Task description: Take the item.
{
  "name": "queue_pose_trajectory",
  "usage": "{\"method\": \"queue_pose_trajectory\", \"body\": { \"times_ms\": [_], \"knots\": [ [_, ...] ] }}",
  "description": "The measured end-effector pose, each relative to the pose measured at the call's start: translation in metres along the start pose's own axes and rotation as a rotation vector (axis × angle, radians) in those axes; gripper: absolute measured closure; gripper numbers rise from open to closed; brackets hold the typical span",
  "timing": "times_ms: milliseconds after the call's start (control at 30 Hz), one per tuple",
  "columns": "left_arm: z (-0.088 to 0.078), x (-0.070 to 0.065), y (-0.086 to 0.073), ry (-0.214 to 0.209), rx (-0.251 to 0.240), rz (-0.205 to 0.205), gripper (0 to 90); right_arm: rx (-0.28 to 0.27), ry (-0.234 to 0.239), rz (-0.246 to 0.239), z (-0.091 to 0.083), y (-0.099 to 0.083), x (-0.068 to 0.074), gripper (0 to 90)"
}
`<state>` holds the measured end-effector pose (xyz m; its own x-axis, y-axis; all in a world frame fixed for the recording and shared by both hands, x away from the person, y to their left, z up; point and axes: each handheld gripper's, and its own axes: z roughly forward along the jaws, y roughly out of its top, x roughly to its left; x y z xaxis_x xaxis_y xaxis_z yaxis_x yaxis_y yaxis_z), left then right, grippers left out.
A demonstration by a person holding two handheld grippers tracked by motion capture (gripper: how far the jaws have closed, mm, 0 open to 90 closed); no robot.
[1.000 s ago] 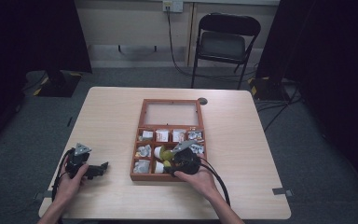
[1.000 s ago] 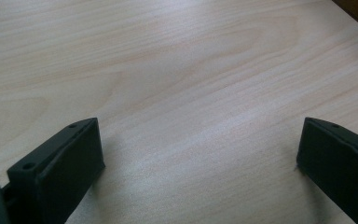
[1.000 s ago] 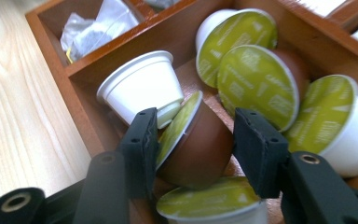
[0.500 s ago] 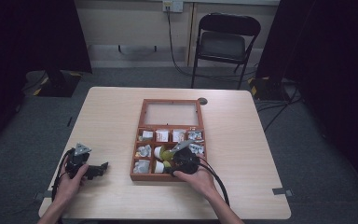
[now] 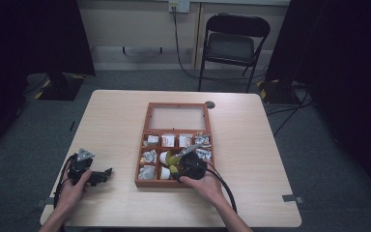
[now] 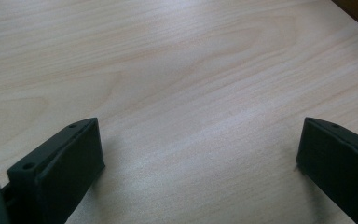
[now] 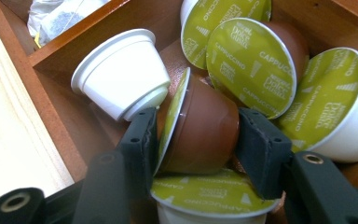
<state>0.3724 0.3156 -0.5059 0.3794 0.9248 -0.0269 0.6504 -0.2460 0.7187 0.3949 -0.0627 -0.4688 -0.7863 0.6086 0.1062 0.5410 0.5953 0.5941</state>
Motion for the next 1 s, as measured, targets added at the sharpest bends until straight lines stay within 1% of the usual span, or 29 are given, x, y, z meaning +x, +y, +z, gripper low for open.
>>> {"method": "queue_pose_trajectory", "body": {
  "times_ms": [167,233,400,433,467,533,567,667,733,767,800,867,1000],
  "knots": [
    [0.0000,0.0000,0.0000,0.000,0.000,0.000,0.0,-0.006,0.009,0.008,-0.0006,-0.0004,-0.0012,51.5],
    [0.0000,0.0000,0.0000,0.000,0.000,0.000,0.0,-0.006,0.014,0.020,-0.0009,-0.0004,-0.0019,51.7],
    [0.0000,0.0000,0.0000,0.000,0.000,0.000,0.0,0.015,0.026,0.036,-0.0003,0.0019,-0.0029,50.2],
    [0.0000,0.0000,0.0000,0.000,0.000,0.000,0.0,0.032,0.011,0.042,0.0012,0.0030,-0.0024,47.5],
    [0.0000,0.0000,0.0000,0.000,0.000,0.000,0.0,0.032,0.011,0.042,0.0012,0.0030,-0.0024,47.5],
    [0.0000,0.0000,0.0000,0.000,0.000,0.000,0.0,0.048,-0.015,0.031,0.0023,0.0042,-0.0001,46.9],
    [0.0000,0.0000,0.0000,0.000,0.000,0.000,0.0,0.048,-0.020,0.031,0.0024,0.0042,0.0001,46.9],
    [0.0000,0.0000,0.0000,0.000,0.000,0.000,0.0,0.039,-0.023,0.031,0.0021,0.0035,0.0000,48.0],
    [0.0000,-0.0001,-0.0001,0.000,0.000,0.000,0.0,0.015,-0.006,0.053,0.0006,0.0027,-0.0019,51.5],
    [-0.0001,0.0000,-0.0001,0.000,0.000,0.001,0.0,0.008,0.006,0.052,-0.0001,0.0021,-0.0028,52.0],
    [-0.0003,0.0003,0.0000,-0.001,0.003,0.006,0.0,0.007,0.004,0.046,-0.0002,0.0019,-0.0023,52.2],
    [-0.0001,0.0000,-0.0001,0.000,0.000,0.001,0.0,0.006,0.002,0.045,-0.0004,0.0021,-0.0021,52.6],
    [-0.0003,0.0002,0.0000,-0.001,0.003,0.006,0.0,-0.013,0.013,0.072,-0.0024,0.0029,-0.0029,53.1]
  ]
}}
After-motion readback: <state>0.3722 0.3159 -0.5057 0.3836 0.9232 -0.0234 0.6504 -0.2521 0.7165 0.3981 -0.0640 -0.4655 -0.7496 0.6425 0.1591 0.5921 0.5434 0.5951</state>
